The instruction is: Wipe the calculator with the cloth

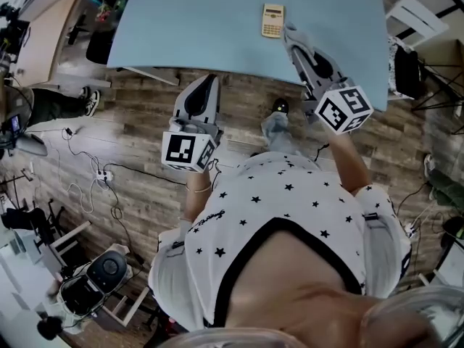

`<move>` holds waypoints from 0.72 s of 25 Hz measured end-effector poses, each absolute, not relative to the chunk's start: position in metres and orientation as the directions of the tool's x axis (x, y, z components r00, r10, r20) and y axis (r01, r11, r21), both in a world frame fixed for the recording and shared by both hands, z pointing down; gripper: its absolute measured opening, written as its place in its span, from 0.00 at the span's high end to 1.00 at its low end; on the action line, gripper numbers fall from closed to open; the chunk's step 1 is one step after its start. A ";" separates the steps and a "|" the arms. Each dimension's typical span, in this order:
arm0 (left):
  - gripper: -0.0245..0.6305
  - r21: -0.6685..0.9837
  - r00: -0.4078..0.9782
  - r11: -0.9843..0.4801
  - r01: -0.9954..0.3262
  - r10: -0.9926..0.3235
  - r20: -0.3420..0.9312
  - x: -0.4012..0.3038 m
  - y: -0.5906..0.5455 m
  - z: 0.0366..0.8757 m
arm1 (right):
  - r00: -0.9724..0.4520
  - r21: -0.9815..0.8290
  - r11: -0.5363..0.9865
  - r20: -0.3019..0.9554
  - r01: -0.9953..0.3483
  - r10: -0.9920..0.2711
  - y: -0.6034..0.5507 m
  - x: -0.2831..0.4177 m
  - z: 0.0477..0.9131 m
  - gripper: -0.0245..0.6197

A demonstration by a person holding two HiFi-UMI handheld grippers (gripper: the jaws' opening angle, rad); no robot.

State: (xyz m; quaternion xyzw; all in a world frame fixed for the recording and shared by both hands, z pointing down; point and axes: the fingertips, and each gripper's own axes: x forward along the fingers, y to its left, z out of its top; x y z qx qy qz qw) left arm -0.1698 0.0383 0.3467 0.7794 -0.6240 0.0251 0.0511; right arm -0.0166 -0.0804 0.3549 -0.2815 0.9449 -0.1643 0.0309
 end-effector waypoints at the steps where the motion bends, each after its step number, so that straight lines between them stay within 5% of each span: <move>1: 0.91 0.043 0.221 -0.217 -0.975 -0.970 0.103 -0.169 0.029 0.346 | -0.838 -0.331 0.785 0.033 -0.523 -0.544 -0.092 -0.017 0.356 0.89; 18: 0.91 0.036 0.216 -0.213 -0.976 -0.959 0.184 -0.171 -0.093 0.398 | -0.790 -0.404 0.694 0.139 -0.595 -0.597 -0.225 0.009 0.439 0.89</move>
